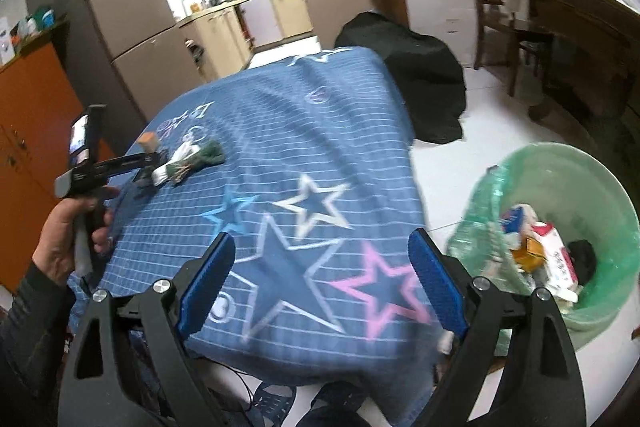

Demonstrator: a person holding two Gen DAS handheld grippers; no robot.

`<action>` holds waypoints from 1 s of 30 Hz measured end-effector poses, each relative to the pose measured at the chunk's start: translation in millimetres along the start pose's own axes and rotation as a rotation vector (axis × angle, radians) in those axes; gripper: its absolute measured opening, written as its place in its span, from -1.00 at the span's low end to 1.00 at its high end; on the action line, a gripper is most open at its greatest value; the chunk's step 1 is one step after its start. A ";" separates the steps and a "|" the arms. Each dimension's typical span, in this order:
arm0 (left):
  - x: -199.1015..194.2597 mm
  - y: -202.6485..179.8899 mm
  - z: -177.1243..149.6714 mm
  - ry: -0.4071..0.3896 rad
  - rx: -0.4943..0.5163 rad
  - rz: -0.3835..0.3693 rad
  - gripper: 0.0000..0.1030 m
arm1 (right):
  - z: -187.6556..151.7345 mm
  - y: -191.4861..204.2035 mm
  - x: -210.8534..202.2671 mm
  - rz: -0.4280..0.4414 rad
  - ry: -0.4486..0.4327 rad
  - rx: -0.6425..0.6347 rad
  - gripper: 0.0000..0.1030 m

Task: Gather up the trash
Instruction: 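Move both tools back over the black Face pack and sponge on the table, then grasp the black Face tissue pack with the left tool while the right tool grasps the green scrubber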

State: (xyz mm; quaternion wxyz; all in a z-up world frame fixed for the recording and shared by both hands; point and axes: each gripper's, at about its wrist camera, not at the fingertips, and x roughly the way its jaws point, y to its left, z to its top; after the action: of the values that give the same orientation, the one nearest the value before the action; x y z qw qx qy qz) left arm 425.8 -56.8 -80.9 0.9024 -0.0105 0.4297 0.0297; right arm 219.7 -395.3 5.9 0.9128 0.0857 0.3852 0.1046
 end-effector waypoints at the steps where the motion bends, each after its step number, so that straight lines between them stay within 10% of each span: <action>1: 4.5 0.3 -1.3 0.011 0.002 -0.003 0.58 | 1.7 5.5 2.0 0.005 0.004 -0.009 0.65; 5: 11.8 5.0 -5.3 0.005 -0.022 -0.023 0.52 | 11.0 27.4 15.5 0.048 0.028 -0.033 0.65; 8: 5.4 21.7 -10.8 -0.013 -0.052 -0.015 -0.12 | 21.1 47.4 28.1 0.093 0.043 -0.055 0.65; 15: -12.6 57.1 -29.1 -0.015 -0.120 -0.095 -0.14 | 48.5 106.5 80.4 0.207 0.091 -0.129 0.63; 20: -17.1 67.0 -34.6 -0.018 -0.124 -0.123 -0.14 | 66.2 114.3 141.4 0.255 0.204 0.010 0.18; 30: -17.9 65.5 -43.7 -0.031 -0.122 -0.154 -0.14 | 87.7 146.3 196.0 0.122 0.231 0.013 -0.08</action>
State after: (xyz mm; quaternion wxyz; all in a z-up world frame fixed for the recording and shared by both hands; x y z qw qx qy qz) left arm 376.6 5.8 -94.2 0.9063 -0.0982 0.4108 -0.0133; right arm 398.3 -210.6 -33.4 0.8536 0.1023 0.4827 0.1667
